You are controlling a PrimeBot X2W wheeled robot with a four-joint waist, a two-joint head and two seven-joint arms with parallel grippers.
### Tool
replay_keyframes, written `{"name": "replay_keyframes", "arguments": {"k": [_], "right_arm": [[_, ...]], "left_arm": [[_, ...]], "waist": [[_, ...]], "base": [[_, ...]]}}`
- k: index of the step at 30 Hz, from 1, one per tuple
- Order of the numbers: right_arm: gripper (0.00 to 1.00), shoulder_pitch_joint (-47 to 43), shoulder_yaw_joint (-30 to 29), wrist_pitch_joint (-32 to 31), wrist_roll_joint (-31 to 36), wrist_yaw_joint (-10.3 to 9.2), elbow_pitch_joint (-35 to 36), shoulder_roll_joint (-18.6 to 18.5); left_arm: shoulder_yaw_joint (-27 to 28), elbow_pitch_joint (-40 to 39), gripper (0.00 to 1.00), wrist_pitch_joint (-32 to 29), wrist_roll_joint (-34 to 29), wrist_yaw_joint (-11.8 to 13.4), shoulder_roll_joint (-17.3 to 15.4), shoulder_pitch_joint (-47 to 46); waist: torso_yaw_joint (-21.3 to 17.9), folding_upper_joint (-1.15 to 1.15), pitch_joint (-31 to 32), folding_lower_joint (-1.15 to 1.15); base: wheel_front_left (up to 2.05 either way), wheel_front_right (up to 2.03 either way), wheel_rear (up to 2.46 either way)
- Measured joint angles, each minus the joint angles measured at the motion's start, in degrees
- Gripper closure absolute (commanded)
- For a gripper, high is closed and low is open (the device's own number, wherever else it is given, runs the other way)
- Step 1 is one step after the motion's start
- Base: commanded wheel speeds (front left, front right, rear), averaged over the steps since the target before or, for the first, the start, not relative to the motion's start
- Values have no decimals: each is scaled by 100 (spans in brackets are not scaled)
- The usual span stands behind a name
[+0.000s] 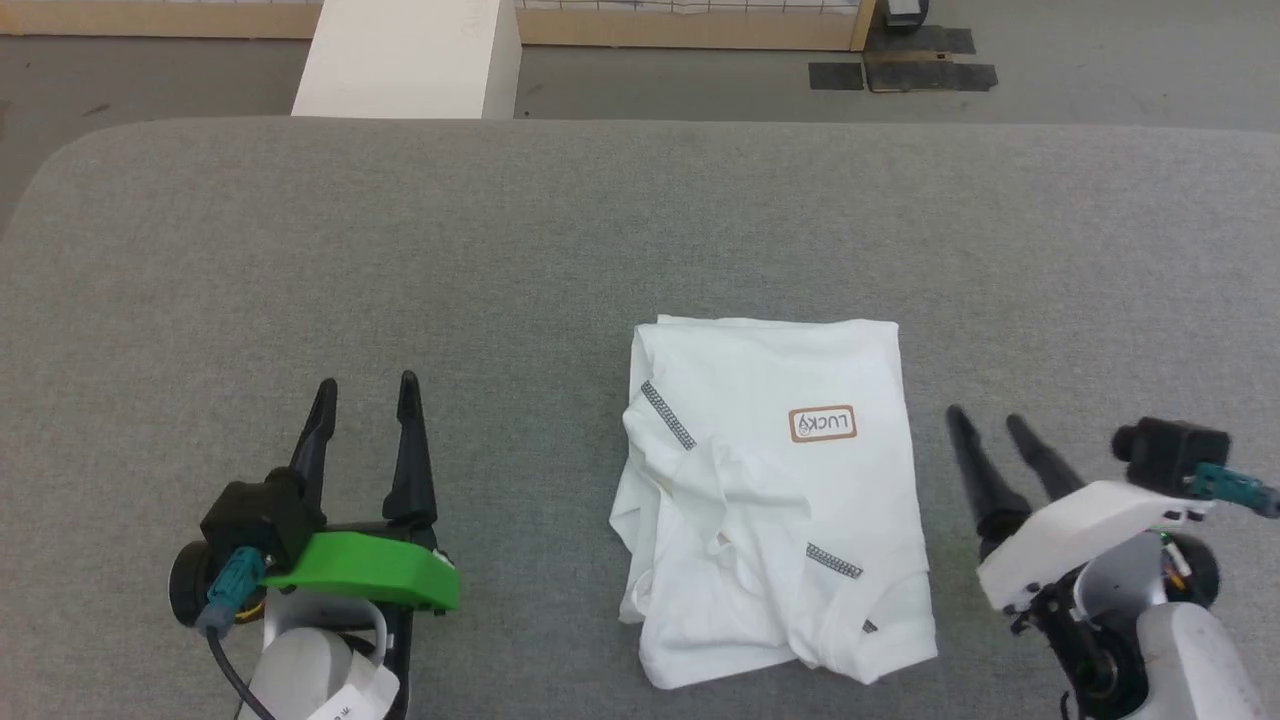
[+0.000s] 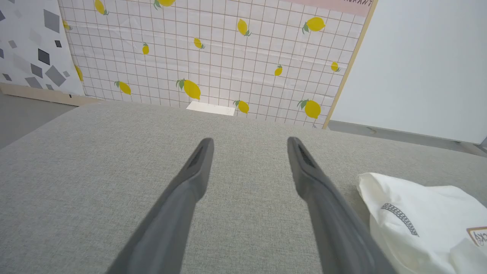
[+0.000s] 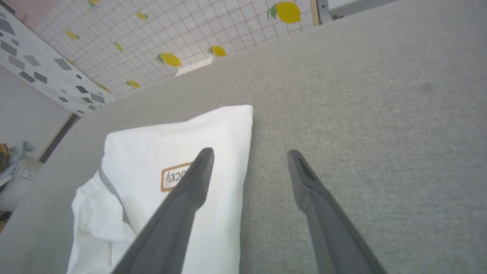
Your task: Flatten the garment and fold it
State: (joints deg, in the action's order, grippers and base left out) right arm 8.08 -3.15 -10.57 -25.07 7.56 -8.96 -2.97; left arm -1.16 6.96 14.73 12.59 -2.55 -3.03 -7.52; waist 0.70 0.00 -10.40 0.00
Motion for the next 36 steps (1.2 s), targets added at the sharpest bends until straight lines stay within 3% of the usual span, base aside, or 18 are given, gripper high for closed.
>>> {"name": "replay_keyframes", "arguments": {"k": [5,13,14,15,16,17,21,27,36], "right_arm": [[0,25,191,-464,-345,-1,-469,-1],[0,289,393,-1194,-220,0,-1015,-1],[44,308,428,-1265,-220,0,-1036,-1],[58,330,464,-1344,-205,0,-1048,0],[90,349,486,-1403,-143,0,-1048,0],[100,359,494,-1444,-76,0,-1044,1],[100,361,503,-1602,208,0,-923,3],[100,455,737,-1927,1295,1,-436,-131],[100,1225,1524,-1996,1964,3,-162,-1847]], "left_arm": [[-44,5,0,0,0,-37,0,0],[-66,73,0,0,7,-46,0,0],[-65,83,0,0,7,-48,0,0],[-62,100,0,0,7,-49,0,0],[-56,110,0,0,7,-49,0,0],[-52,116,0,0,7,-51,0,0],[7,124,0,0,7,-51,0,15],[103,49,0,0,-26,-74,0,96],[160,-154,0,0,-164,-136,1,-25]], "waist": [[82,0,-18,0],[245,0,-17,0],[261,0,-14,0],[280,0,-9,0],[291,0,-2,0],[296,0,5,0],[258,0,26,0],[0,0,23,0],[-672,0,-127,0]], "base": [[0,0,0],[0,0,0],[0,0,0],[0,0,0],[0,0,0],[0,0,0],[0,0,0],[0,0,0],[0,0,0]]}}
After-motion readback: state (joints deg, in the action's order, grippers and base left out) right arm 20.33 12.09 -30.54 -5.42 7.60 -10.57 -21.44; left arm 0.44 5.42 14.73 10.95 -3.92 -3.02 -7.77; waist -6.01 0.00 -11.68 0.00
